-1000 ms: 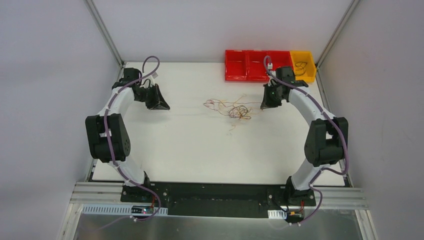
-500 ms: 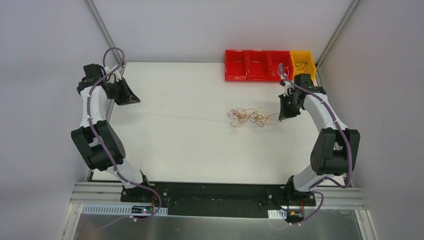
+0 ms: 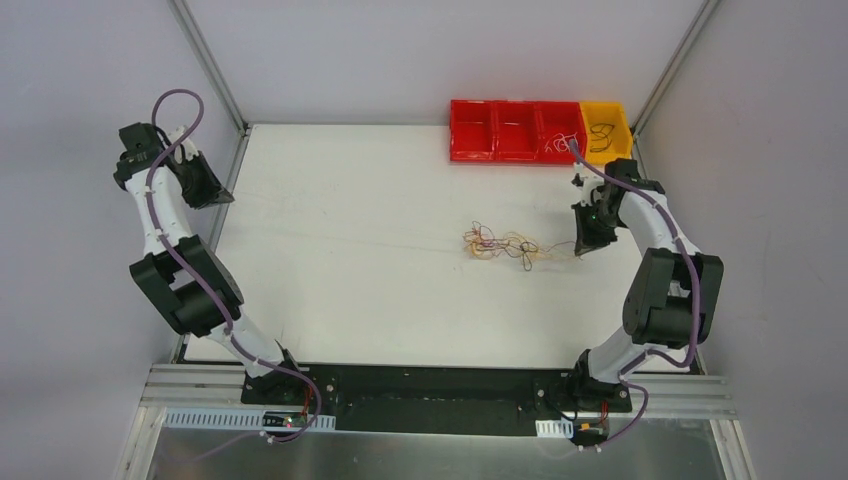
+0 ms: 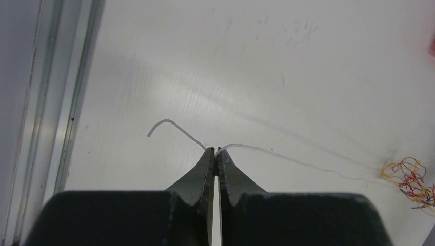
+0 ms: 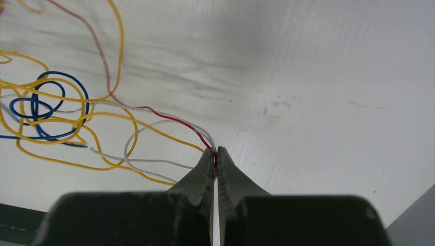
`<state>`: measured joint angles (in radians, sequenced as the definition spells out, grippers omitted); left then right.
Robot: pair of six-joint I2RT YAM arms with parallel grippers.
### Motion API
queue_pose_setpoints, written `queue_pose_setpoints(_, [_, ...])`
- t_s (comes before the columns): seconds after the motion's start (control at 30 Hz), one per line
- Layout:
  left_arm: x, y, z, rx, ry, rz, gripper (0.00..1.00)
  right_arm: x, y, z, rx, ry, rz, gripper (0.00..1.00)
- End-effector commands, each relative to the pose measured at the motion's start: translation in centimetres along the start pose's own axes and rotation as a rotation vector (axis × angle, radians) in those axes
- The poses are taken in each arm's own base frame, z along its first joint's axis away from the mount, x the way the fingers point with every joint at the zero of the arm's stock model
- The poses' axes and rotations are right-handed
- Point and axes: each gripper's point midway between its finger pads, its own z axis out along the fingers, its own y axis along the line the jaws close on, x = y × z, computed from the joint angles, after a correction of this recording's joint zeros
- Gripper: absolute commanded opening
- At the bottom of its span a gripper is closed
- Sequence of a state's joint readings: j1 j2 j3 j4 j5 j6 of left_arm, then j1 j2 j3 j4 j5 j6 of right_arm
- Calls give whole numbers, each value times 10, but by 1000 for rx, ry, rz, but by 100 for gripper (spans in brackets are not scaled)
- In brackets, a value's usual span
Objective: Untangle the cables
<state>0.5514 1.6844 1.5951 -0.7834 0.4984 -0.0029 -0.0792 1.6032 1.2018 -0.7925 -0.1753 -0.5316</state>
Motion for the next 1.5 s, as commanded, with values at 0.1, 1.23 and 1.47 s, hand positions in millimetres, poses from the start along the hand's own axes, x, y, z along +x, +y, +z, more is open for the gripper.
queue_pose_setpoints(0.1, [-8, 52, -1, -178, 0, 20, 0, 17, -58, -1, 84, 45, 24, 0])
queue_pose_setpoints(1.23, [83, -114, 1, 324, 162, 397, 0, -15, 128, -63, -510, -65, -37, 0])
queue_pose_setpoints(1.47, [107, -96, 9, 288, 237, 454, 0, 34, 62, -3, -191, 166, -142, 46])
